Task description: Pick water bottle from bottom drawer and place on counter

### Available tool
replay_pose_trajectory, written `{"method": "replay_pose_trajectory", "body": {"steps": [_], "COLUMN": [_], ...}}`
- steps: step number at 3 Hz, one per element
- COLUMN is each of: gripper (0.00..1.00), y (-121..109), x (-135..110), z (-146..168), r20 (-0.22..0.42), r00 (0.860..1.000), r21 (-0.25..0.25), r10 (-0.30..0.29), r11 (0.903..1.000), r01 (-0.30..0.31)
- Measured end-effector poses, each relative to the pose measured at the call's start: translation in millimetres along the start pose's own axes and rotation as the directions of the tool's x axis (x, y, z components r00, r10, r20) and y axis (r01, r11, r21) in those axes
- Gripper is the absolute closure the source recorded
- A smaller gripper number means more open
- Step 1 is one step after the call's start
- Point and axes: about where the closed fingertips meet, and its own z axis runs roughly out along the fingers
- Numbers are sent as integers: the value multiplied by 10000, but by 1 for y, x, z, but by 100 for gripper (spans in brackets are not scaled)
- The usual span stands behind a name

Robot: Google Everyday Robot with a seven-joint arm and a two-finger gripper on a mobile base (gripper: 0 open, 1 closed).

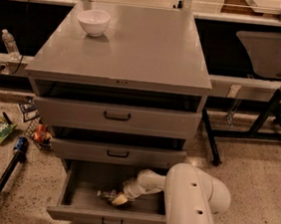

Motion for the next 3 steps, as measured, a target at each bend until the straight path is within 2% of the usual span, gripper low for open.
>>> {"method": "replay_pose_trajectory", "body": {"steps": [1, 2, 3], "gripper": [54, 77, 99], "y": [2, -9, 7], "x": [0, 2, 4], "z": [-6, -41, -73], "r20": [61, 94, 270], "r00": [10000, 9998, 9993], "r21": [70, 780, 1110], "r10": [37, 158, 252], "r11": [10000, 9968, 9934], "r01": [-37, -165, -280]}}
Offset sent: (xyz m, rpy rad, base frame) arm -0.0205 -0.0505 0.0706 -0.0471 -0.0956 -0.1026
